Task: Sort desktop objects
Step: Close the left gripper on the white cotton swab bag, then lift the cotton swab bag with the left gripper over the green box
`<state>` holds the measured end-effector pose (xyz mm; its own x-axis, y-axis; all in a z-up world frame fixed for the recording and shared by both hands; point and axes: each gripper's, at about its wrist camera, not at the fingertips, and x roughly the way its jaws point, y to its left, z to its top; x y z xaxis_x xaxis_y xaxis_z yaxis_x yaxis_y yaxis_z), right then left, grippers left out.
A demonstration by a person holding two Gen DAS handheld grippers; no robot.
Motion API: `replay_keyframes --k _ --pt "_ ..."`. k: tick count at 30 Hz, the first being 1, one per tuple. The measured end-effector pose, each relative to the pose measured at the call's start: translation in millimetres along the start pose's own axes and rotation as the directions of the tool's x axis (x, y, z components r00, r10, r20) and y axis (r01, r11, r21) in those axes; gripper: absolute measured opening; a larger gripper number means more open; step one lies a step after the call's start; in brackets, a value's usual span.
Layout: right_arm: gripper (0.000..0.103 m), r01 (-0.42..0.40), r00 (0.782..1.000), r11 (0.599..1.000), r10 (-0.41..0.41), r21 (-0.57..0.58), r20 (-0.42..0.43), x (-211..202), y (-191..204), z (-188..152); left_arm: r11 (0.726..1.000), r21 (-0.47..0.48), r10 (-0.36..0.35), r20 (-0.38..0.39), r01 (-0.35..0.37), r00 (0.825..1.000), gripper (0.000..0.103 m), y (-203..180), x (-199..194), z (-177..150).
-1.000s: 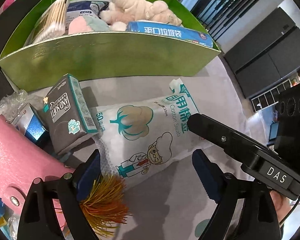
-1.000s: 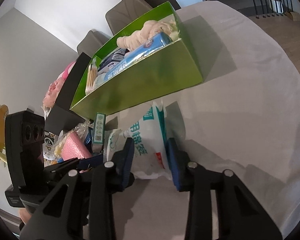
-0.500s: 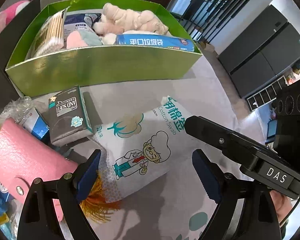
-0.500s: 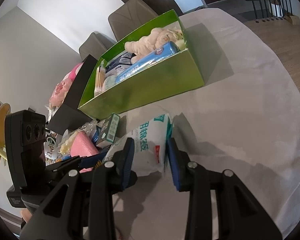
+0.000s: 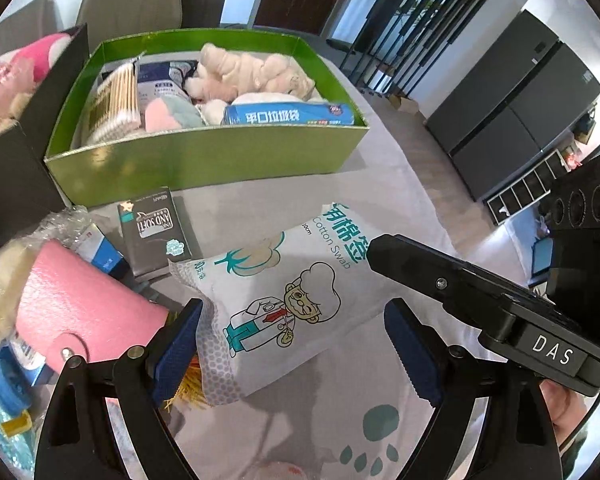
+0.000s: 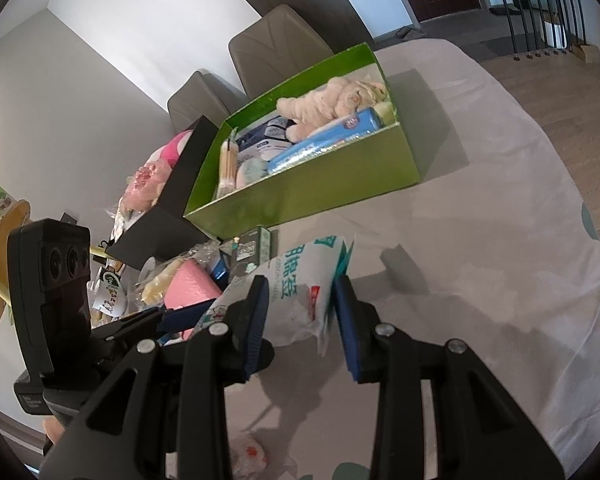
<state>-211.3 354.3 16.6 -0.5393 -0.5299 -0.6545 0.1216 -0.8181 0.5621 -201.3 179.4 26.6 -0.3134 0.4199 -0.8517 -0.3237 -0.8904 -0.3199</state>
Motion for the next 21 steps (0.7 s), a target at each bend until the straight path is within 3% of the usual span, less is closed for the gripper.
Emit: replay_keyframes --k 21 --pt "0.034 -0.008 0.995 0.997 0.015 -0.078 0.095 -46.4 46.8 23.6 0.998 0.063 0.013 0.114 -0.021 0.993 0.089 -20.0 -56.6 28.5"
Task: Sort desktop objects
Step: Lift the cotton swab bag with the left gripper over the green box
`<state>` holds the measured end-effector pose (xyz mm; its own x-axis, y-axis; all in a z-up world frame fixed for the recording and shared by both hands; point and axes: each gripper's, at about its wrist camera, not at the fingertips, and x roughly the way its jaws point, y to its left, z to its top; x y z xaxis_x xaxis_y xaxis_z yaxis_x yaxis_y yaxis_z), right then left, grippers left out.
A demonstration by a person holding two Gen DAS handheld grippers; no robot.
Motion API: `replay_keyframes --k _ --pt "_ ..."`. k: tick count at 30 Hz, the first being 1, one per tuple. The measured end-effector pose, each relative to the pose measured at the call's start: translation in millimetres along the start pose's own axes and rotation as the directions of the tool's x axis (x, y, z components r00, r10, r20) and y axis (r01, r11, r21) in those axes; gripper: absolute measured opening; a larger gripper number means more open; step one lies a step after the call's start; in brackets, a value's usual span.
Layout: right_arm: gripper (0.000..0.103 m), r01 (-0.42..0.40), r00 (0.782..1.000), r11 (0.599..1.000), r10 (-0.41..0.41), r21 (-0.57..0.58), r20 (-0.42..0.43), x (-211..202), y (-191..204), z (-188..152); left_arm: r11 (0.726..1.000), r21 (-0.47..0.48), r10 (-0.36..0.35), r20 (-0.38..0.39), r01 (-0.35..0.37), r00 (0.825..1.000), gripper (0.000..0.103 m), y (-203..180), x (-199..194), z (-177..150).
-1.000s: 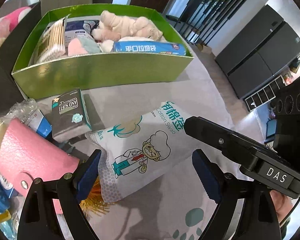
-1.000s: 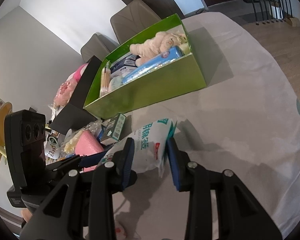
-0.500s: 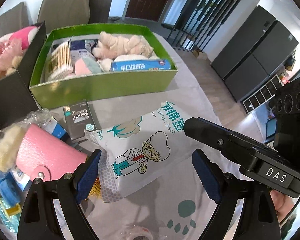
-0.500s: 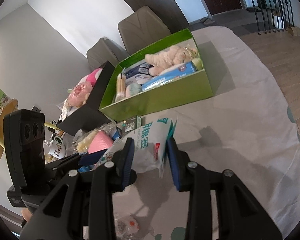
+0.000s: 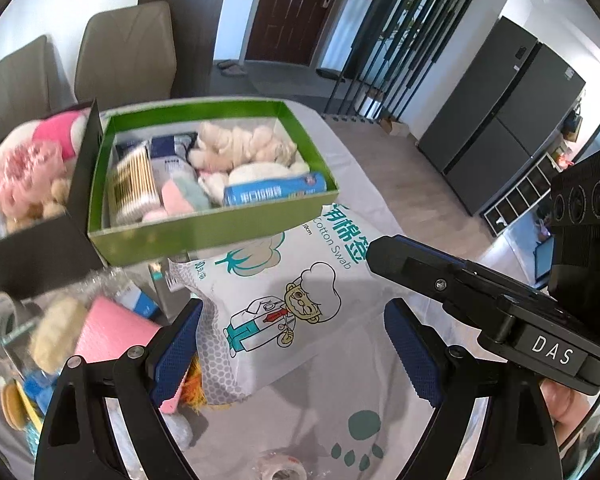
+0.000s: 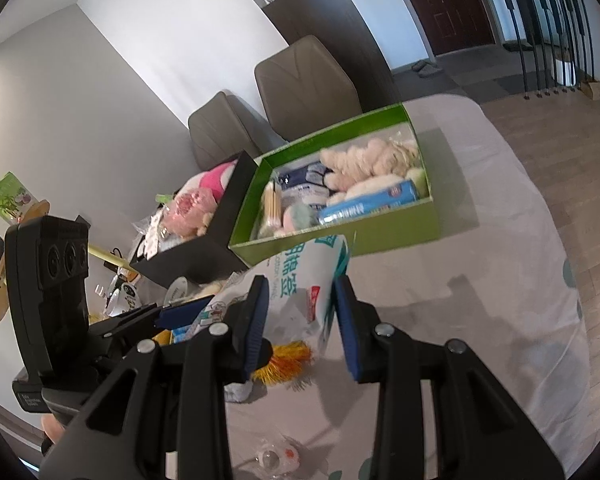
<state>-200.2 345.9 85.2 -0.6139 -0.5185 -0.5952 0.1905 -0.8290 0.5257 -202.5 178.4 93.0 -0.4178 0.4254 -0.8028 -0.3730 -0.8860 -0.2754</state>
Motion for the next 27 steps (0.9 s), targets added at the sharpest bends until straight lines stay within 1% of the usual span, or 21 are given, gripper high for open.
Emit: replay_keyframes --k 7,13,27 --pt "0.034 -0.004 1.0 1.0 0.004 -0.013 0.028 -3.4 6.6 18.6 0.999 0.03 0.011 0.024 -0.012 1.0 0.089 -1.8 -4.6 20.8" --pt "0.034 0.008 0.999 1.0 -0.007 -0.028 0.052 -4.2 9.6 33.5 0.999 0.052 0.01 0.044 -0.012 0.999 0.089 -3.2 -4.5 37.4" --pt "0.034 0.015 0.995 0.999 -0.011 -0.042 0.097 5.4 0.2 65.9 0.995 0.094 0.015 0.078 -0.022 0.997 0.089 -2.4 9.1 74.9"
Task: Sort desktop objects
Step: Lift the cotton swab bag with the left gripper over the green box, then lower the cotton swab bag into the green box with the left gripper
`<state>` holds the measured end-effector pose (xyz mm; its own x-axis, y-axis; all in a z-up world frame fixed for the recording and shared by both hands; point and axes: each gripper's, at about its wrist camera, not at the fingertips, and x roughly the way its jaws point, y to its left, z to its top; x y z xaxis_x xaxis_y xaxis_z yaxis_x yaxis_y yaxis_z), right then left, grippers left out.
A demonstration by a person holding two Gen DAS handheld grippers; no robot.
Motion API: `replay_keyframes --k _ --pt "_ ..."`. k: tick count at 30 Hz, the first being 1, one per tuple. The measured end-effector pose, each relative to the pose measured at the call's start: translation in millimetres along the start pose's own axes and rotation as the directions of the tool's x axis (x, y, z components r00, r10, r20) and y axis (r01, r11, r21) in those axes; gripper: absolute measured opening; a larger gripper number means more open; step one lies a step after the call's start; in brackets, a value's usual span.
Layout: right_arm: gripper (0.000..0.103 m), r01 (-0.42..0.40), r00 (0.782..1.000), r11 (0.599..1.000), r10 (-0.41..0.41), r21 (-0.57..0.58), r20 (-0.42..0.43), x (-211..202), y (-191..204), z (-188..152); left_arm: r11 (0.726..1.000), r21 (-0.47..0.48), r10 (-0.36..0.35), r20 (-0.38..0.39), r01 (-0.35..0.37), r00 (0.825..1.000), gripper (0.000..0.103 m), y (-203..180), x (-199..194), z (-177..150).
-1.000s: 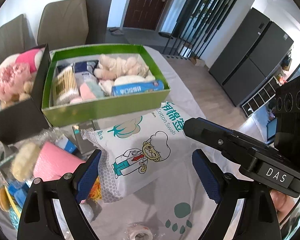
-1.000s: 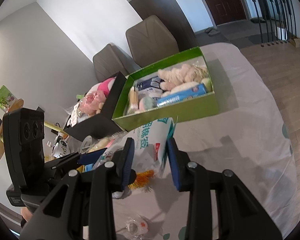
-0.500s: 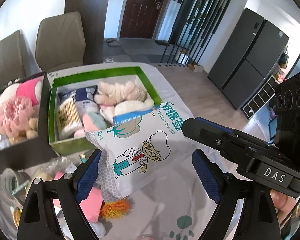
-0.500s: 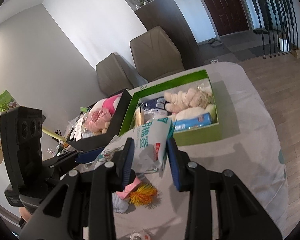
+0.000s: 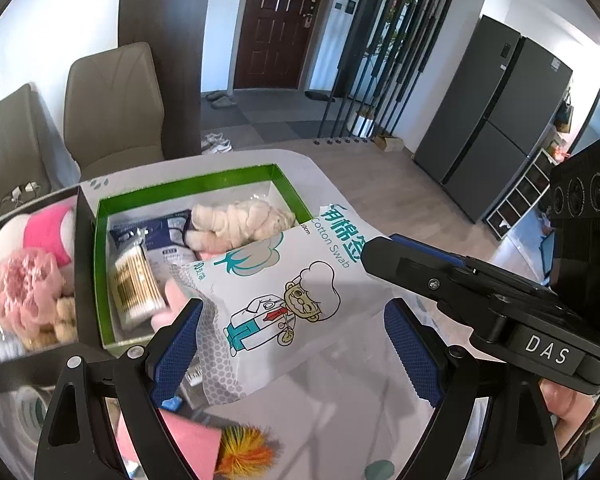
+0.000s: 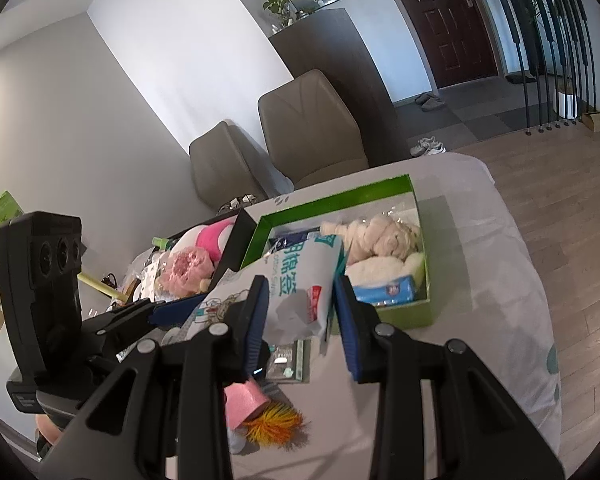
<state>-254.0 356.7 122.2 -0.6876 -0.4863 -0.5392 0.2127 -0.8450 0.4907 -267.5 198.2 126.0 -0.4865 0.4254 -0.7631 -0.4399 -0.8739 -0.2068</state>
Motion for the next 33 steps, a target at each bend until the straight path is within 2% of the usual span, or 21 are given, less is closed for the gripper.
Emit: replay_keyframes --k 17,22,25,33 --pt "0.035 0.005 1.0 1.0 -0.005 0.008 0.014 34.9 -22.1 27.2 1.0 0.015 0.0 0.038 -0.001 0.999 0.089 11.8 35.6 27.0" --pt "0.035 0.033 0.999 0.999 -0.033 0.006 -0.008 47.2 -33.3 33.0 0.999 0.0 -0.032 0.037 0.032 0.999 0.089 16.0 53.9 31.7" --pt "0.035 0.035 0.999 0.999 -0.035 0.019 -0.017 54.2 -39.4 35.0 1.0 0.004 -0.011 0.045 0.011 0.999 0.089 17.1 56.5 34.3" --pt "0.035 0.035 0.999 0.999 -0.034 0.019 -0.035 71.0 -41.8 35.1 1.0 -0.016 -0.009 0.022 0.009 1.0 0.089 28.3 71.2 33.4"
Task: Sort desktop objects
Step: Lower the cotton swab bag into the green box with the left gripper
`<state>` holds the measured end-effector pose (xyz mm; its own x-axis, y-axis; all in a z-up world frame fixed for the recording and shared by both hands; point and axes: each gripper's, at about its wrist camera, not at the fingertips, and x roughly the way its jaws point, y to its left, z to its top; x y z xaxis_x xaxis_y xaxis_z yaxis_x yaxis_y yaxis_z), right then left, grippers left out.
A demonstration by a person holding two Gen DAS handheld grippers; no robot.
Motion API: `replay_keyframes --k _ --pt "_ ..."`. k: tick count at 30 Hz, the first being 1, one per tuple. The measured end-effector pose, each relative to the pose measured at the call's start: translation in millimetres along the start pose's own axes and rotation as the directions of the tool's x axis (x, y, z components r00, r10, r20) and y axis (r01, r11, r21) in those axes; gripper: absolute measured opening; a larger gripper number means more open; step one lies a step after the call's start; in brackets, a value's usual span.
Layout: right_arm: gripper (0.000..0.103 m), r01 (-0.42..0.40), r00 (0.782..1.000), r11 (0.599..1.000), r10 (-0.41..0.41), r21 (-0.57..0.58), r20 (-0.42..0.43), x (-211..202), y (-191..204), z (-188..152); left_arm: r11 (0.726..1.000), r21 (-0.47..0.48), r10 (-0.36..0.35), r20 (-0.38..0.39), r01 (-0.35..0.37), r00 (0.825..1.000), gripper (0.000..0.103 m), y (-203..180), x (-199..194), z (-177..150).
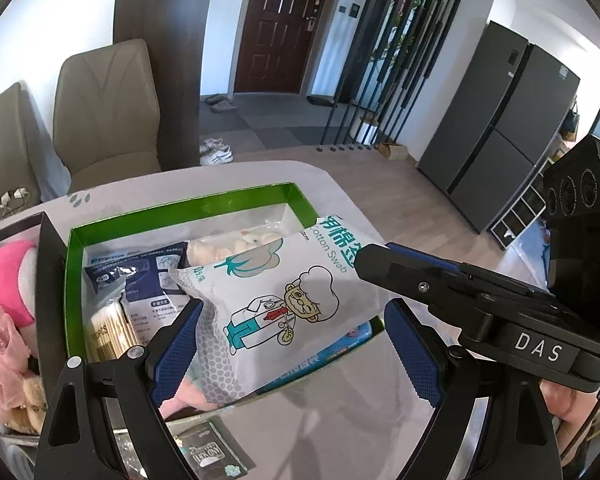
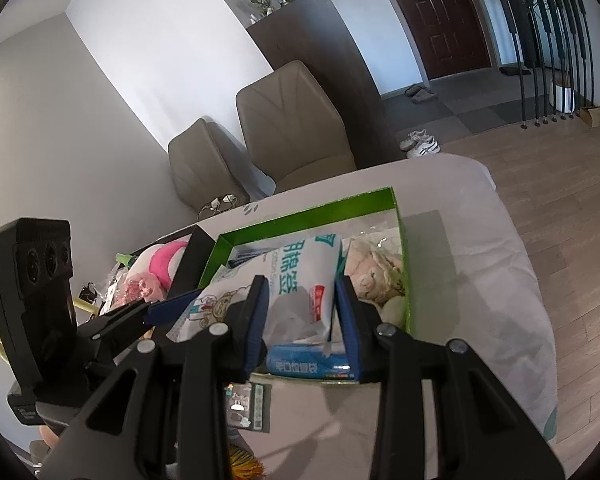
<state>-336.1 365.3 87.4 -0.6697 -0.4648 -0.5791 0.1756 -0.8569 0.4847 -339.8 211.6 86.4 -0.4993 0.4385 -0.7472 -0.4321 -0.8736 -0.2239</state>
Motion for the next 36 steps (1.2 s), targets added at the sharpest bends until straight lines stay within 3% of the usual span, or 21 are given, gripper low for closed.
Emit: replay_keyframes --k 24,36 --pt "0.035 0.02 0.999 0.998 -0.018 0.057 -0.038 49.2 -34.4 -6.5 0.999 0.005 0.034 -0.018 -0.034 0.999 0.089 14.1 49.3 -5.2" --pt "0.033 0.068 0.995 0.997 -0.065 0.034 -0.076 70.8 -41.4 -15.5 0.997 0.007 0.074 -0.103 -0.074 0.992 0.089 20.8 71.4 -13.2"
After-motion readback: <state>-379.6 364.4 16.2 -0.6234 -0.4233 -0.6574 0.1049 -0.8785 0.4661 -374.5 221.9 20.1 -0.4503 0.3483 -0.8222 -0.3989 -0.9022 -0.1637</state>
